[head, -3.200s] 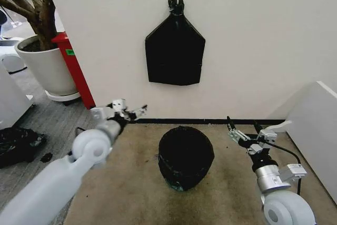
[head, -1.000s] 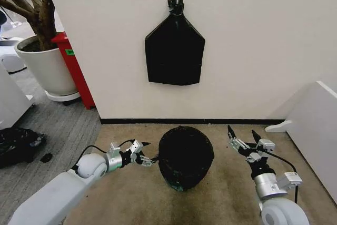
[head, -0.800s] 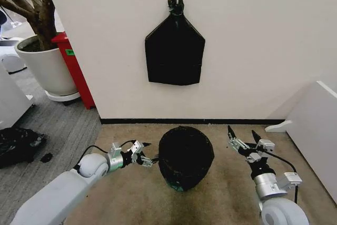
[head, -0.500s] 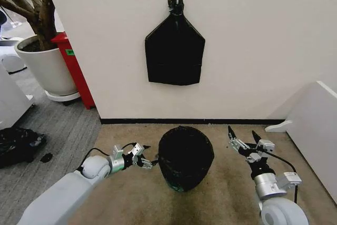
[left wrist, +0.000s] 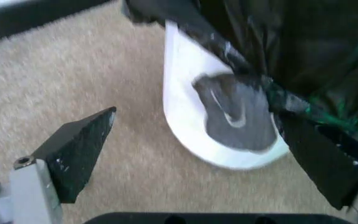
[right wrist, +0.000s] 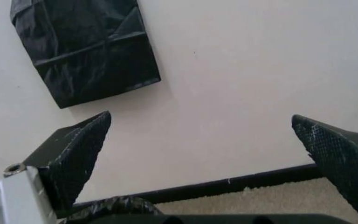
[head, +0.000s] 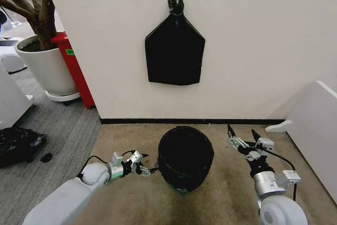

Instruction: Place the garbage bag over the trash bin.

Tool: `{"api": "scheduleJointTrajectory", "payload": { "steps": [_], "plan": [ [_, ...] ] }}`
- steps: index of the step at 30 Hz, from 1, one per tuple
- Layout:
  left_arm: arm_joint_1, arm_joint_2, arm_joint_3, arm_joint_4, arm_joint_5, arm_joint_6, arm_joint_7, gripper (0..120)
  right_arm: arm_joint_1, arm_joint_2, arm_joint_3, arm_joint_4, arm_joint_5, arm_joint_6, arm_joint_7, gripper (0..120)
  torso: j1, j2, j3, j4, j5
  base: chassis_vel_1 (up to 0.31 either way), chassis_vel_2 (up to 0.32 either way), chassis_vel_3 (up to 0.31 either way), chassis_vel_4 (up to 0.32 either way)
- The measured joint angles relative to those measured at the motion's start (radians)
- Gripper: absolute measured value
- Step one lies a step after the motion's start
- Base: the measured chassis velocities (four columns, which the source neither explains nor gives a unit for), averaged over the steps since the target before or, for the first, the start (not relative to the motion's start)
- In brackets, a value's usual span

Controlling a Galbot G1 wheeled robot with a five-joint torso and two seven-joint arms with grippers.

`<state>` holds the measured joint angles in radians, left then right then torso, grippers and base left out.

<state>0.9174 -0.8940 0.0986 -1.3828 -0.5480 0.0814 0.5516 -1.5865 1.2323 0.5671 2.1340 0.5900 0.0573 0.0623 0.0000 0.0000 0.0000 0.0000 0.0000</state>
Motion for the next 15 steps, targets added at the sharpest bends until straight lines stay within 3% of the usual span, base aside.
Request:
{"api": "scheduleJointTrajectory", "payload": {
  "steps": [8, 15],
  "plan": [
    [0.033, 0.045, -0.085, -0.095, -0.092, -0.017, 0.001, 100, 0.004, -0.002, -0.006, 0.005, 0.003, -0.003, 0.006, 100, 0.0, 0.0, 0.0, 0.0, 0.0003, 0.0, 0.0, 0.0, 0.0],
    [0.062, 0.132, -0.174, -0.183, -0.132, 0.002, 0.101, 100, 0.041, -0.024, -0.015, 0.006, 0.02, -0.014, 0.021, 100, 0.0, 0.0, 0.0, 0.0001, -0.0004, 0.0, 0.0, 0.0, 0.0]
  ]
}}
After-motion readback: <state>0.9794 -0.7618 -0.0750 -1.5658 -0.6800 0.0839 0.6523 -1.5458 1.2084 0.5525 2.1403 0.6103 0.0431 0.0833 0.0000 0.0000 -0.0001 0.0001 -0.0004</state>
